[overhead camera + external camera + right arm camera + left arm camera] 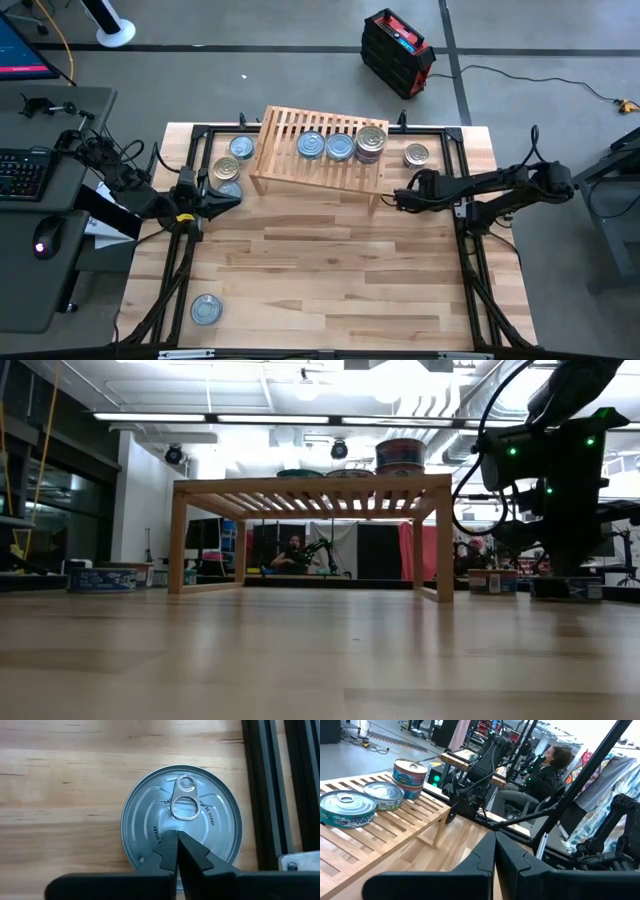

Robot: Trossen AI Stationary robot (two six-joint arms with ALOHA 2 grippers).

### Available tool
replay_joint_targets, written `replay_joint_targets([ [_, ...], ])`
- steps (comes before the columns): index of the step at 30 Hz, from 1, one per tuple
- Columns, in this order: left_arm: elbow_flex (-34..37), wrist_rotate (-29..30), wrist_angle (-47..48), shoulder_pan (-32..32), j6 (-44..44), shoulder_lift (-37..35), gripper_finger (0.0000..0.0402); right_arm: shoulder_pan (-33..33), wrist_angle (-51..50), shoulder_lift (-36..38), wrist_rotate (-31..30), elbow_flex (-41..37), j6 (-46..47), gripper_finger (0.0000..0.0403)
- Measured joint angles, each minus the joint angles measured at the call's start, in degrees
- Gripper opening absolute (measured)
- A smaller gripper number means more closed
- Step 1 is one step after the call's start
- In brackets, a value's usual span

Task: Stack canned seafood by type on shelf
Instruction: Move the blue tuna can to the middle right of the table

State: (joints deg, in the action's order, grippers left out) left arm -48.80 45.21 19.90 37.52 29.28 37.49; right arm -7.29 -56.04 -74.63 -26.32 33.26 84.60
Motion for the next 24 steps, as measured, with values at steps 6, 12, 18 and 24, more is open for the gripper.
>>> replay_joint_targets([
  [6, 0.0, 0.0, 0.0, 0.0, 0.0, 0.0, 0.0001, -0.1, -0.1, 0.0, -0.6, 0.0, 0.4, 0.0],
  [12, 0.0, 0.0, 0.0, 0.0, 0.9, 0.0, 0.0001, -0.2, -0.5, 0.0, -1.2, 0.0, 0.6, 0.0],
  [18, 0.0, 0.0, 0.0, 0.0, 0.9, 0.0, 0.0001, -0.2, -1.2, 0.0, -1.6, 0.0, 0.8, 0.0],
  [24, 0.0, 0.7, 0.0, 0.0, 1.0, 0.0, 0.0001, -0.2, -3.3, 0.0, -1.7, 0.0, 3.9, 0.0],
])
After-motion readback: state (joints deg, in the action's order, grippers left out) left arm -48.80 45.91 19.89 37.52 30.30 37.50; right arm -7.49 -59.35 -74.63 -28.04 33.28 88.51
